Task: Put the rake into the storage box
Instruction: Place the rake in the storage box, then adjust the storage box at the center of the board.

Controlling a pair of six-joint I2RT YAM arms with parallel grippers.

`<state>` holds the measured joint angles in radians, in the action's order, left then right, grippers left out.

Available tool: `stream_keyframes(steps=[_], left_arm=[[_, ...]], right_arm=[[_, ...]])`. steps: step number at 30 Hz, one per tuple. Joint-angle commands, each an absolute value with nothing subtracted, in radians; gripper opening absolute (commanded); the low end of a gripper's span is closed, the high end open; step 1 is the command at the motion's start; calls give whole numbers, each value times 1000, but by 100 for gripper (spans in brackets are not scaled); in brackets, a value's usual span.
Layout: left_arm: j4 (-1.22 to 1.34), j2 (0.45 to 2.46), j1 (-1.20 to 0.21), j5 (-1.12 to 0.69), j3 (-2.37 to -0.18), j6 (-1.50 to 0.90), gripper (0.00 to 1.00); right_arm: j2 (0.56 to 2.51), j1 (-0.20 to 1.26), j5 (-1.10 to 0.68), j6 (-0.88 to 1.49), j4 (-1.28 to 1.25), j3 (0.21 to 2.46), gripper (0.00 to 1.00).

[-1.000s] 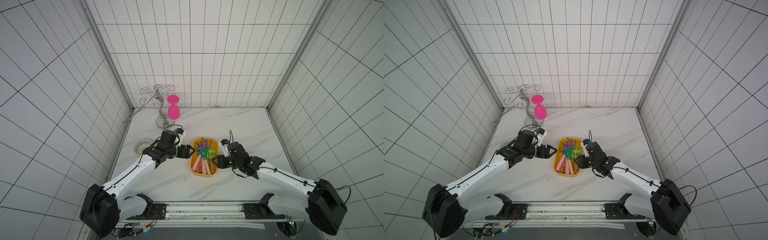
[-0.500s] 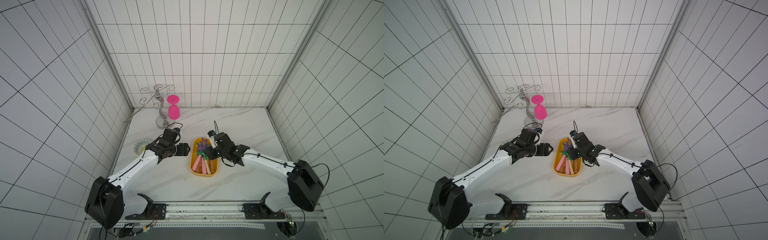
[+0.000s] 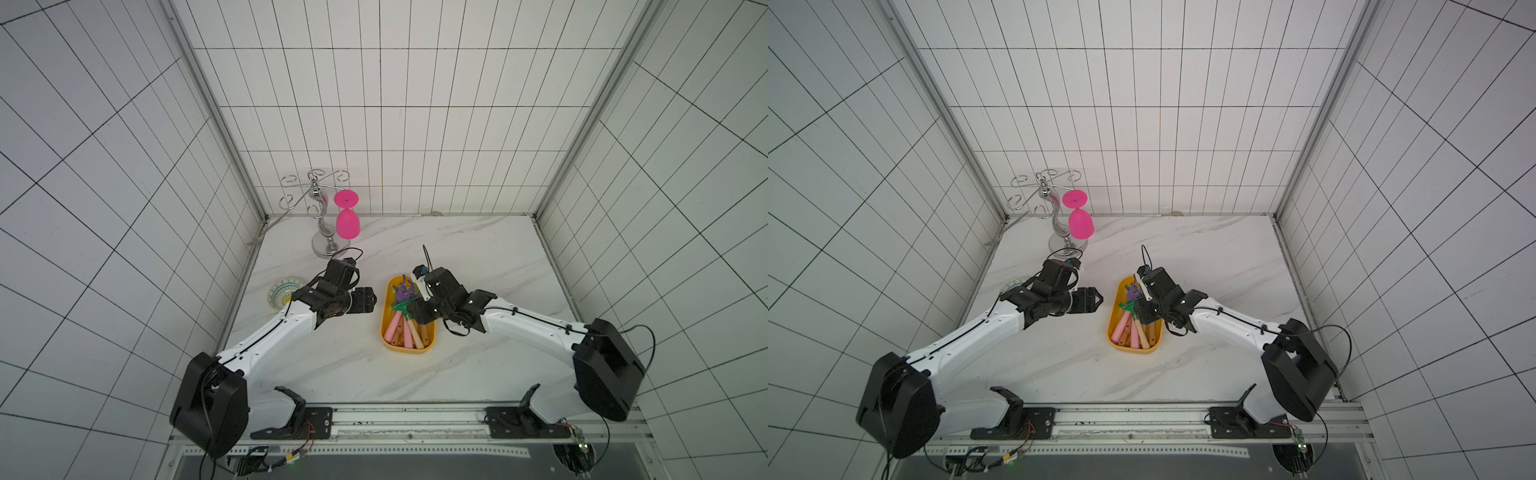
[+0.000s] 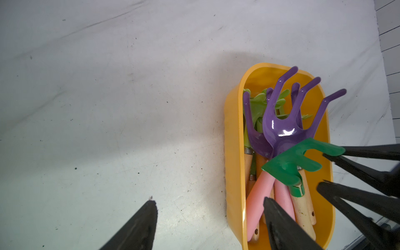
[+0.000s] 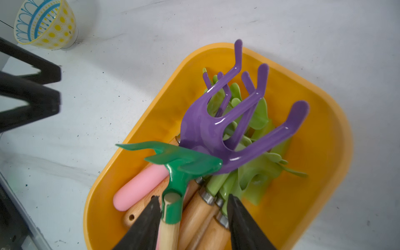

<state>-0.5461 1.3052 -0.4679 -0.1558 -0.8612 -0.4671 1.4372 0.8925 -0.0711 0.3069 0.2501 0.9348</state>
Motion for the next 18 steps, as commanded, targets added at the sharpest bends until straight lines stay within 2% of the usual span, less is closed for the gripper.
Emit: stream_keyframes(steps=[1, 4, 7, 11, 18], left_arm=[[-490, 1350, -461, -134, -817, -549, 78], [-401, 1382, -460, -163, -769, -623, 75], [-378, 1422, -468, -226, -761, -693, 67], [-371, 1440, -539, -245, -746, -761, 62], [-325, 1388, -629, -273, -722, -833, 62]], right_arm=[[1309, 899, -12, 305, 345, 967, 61], [1215, 889, 102, 309, 418, 957, 67], [1117, 838, 215, 313, 465, 911, 76], [1001, 690, 201, 322, 504, 862, 79], [912, 414, 172, 321, 510, 806, 83]])
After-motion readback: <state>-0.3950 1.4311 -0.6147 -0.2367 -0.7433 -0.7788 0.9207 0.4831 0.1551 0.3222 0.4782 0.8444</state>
